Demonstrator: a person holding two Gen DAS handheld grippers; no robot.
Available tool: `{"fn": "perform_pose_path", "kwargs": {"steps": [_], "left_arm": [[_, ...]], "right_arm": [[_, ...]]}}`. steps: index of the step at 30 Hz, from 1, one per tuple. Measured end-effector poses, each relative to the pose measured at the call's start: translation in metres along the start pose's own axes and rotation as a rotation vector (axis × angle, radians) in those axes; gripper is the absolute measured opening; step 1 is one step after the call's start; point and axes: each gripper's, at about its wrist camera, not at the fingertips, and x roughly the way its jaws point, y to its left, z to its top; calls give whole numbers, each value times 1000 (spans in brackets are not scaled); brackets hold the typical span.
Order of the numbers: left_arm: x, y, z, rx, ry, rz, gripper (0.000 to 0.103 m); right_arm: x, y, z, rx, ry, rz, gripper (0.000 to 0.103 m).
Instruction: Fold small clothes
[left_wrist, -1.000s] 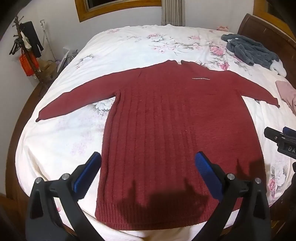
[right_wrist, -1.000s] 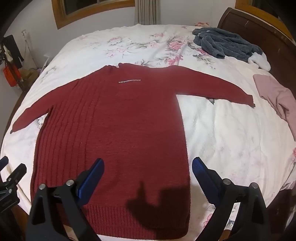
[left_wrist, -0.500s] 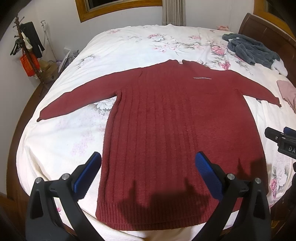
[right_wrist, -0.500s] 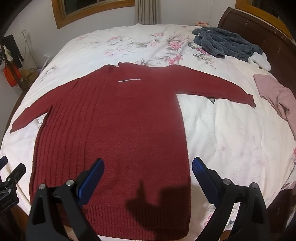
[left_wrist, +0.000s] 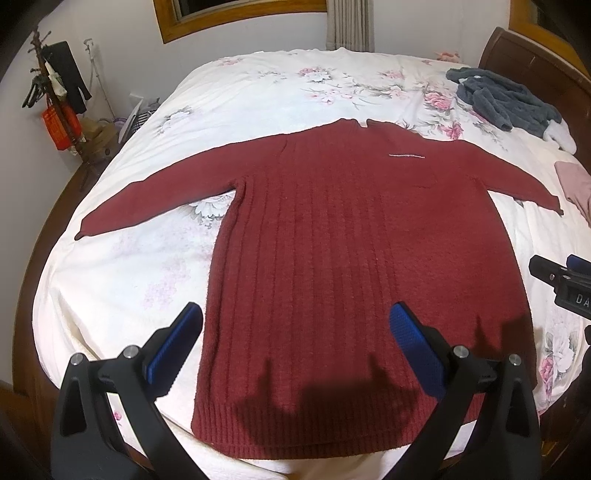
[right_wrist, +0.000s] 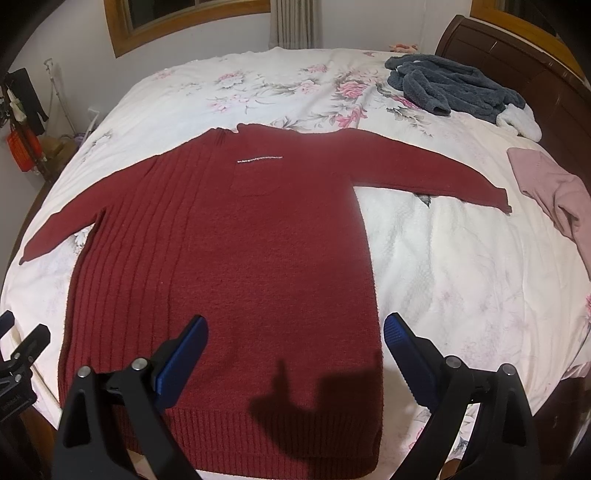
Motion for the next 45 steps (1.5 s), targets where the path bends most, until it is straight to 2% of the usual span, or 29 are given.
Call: {"fn": "perform_pose_path", "kwargs": {"steps": [45], "left_arm": [[2, -4, 2, 6, 3, 11, 100]], "right_arm": [[6, -2, 0, 7, -1, 6, 97]]}}
